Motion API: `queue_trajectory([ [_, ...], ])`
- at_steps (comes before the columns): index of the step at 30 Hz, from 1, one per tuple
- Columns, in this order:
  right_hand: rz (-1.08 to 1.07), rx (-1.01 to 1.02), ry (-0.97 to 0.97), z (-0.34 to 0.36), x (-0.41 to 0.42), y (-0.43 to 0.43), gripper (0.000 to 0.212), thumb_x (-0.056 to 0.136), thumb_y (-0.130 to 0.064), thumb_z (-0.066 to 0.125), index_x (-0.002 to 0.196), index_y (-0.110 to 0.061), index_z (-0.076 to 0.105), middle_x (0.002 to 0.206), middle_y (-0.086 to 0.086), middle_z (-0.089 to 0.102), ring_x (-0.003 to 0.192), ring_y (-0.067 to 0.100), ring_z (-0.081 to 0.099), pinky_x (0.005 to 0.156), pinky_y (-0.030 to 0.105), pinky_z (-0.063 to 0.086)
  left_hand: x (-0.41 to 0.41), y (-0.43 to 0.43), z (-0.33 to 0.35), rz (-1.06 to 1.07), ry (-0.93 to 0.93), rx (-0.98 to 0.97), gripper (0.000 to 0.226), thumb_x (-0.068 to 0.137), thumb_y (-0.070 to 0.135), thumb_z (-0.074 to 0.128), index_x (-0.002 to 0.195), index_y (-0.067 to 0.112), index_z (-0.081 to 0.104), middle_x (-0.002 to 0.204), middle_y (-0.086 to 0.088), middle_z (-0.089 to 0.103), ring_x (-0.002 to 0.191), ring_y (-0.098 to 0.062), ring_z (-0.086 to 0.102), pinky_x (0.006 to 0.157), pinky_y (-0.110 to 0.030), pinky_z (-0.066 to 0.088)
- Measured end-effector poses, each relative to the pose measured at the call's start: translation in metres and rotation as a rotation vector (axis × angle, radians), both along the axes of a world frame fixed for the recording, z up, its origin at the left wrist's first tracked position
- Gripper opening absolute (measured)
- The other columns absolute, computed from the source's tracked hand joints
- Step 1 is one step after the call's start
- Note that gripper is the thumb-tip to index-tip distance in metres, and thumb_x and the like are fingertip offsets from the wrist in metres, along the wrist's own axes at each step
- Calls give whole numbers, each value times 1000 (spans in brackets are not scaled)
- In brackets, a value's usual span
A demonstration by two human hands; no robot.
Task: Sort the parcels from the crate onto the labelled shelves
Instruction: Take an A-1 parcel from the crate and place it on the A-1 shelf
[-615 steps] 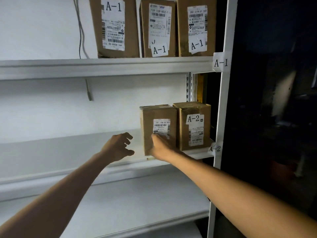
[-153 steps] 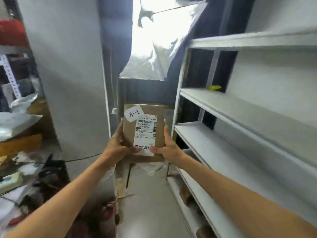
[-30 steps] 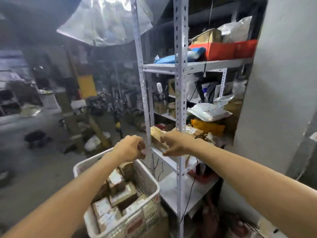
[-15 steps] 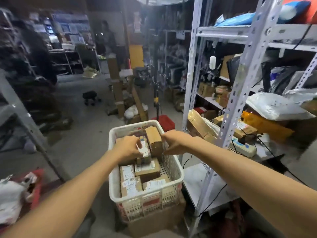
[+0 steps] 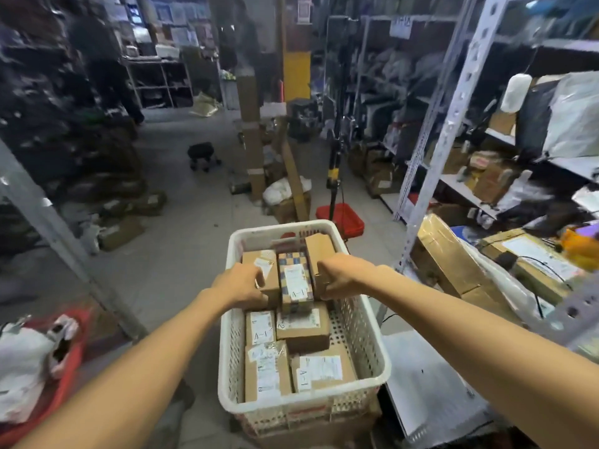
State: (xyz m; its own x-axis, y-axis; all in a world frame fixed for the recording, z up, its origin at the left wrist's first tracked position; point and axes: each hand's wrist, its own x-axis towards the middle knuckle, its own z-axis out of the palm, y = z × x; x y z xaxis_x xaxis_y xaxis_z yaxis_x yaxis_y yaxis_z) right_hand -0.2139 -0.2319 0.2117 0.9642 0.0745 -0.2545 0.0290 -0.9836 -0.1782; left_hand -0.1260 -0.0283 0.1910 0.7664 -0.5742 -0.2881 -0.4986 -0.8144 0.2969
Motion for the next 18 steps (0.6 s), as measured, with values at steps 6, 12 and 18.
queue_trajectory([
  [6, -112, -2, 137, -34, 87, -19, 27, 81, -24, 61, 66, -25, 39, 67, -7, 41, 70, 20, 47, 46, 22, 27, 85, -17, -43, -4, 111, -16, 33, 77, 30, 69, 107, 19, 62, 106, -1, 65, 96, -18, 61, 87, -38, 53],
  [12, -200, 74, 244, -112, 133, -36, 32, 88, -28, 57, 113, -10, 60, 114, 13, 64, 93, 27, 59, 73, 29, 45, 141, -30, -113, 53, 190, 18, 33, 78, 28, 71, 106, 15, 61, 102, -5, 66, 96, -23, 62, 85, -38, 52],
  [18, -444, 183, 316, -225, 153, -58, 42, 87, -29, 62, 120, -4, 54, 124, 18, 59, 111, 33, 56, 88, 34, 47, 158, -53, -198, 86, 321, 106, 42, 79, 33, 71, 117, 20, 58, 115, -2, 62, 105, -21, 59, 86, -32, 48],
])
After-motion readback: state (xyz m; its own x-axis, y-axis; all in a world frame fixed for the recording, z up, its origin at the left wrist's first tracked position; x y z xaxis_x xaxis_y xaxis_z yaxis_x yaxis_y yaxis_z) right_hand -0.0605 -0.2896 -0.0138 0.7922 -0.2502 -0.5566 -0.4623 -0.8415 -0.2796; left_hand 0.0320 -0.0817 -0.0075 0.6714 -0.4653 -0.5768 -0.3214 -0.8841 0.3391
